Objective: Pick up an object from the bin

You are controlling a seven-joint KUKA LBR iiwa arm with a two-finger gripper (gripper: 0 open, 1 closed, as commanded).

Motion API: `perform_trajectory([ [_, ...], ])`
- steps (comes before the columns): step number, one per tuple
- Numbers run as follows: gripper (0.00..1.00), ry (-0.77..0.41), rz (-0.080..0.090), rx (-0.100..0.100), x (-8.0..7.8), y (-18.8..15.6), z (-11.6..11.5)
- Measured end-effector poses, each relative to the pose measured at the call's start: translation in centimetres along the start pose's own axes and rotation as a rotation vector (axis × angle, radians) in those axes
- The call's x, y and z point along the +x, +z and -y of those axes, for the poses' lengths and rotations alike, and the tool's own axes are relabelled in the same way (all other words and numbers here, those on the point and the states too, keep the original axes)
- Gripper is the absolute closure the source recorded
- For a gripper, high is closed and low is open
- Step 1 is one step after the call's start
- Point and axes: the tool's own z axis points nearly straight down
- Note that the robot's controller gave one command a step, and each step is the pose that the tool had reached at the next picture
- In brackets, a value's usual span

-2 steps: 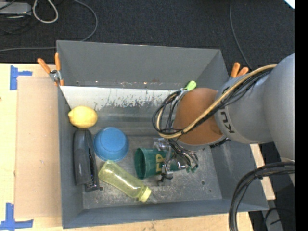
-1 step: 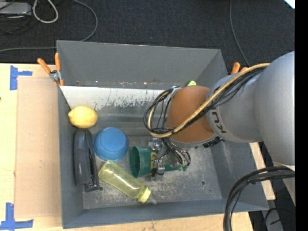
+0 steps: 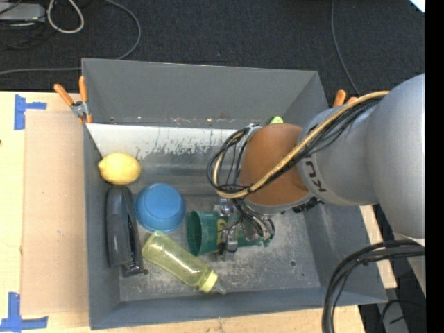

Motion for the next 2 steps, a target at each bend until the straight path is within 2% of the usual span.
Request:
perform_trajectory([
  [1,1.0,0.001,-0.007,0.001,0.2,-1.5,0.0],
  [2,1.0,0.002,-0.005,0.0,0.1,-3.5,0.0],
])
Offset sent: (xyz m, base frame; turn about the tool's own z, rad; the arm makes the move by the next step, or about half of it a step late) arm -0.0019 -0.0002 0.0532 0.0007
